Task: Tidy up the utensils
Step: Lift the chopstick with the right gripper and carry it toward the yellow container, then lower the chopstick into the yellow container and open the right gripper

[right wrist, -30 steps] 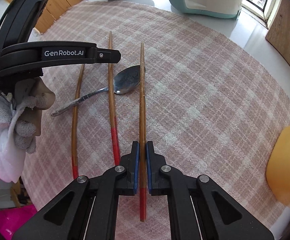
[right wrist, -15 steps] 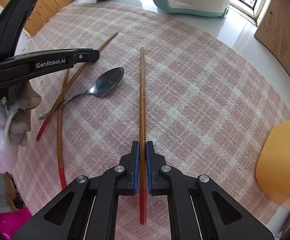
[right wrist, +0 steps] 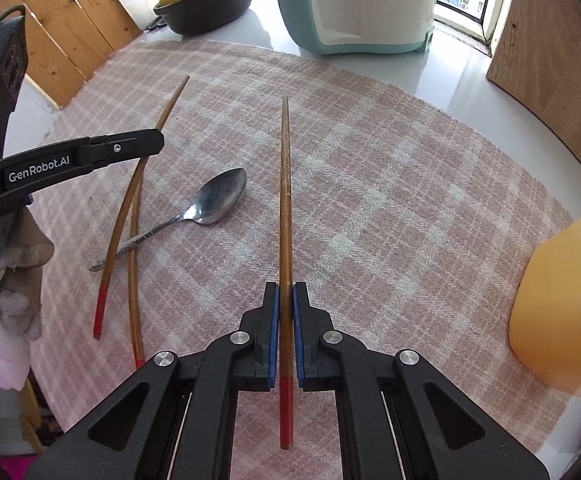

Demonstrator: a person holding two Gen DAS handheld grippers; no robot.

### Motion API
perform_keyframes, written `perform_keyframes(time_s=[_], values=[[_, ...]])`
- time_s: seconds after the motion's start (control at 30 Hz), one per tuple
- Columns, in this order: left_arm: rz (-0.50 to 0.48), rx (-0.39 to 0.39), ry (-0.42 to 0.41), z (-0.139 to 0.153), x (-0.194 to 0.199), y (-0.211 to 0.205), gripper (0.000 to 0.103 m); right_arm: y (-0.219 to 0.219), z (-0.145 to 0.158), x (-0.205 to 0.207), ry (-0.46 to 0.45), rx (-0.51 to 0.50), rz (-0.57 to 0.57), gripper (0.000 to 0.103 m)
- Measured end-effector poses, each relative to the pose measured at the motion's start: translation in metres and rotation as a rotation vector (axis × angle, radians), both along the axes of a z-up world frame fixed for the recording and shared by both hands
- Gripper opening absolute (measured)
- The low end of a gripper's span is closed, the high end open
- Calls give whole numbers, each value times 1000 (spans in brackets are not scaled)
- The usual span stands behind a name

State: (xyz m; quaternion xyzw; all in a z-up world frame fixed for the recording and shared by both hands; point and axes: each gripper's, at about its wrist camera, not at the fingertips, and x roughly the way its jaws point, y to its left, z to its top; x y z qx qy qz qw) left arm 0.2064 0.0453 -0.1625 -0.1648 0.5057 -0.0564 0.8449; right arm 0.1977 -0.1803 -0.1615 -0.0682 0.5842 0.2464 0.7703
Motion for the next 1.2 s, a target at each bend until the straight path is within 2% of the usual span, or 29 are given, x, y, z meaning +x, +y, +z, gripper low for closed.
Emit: perform_keyframes(time_s=[0.23, 0.63, 1.2], values=[[-25, -30, -89, 41, -21, -8, 3, -26, 36, -19, -77, 76, -54, 5], [-101, -94, -231, 103, -43, -59, 3, -68, 96, -51, -211, 160, -126, 5], [-199, -182, -364, 162, -15, -164, 3, -158, 150, -42, -371, 174, -238, 5]])
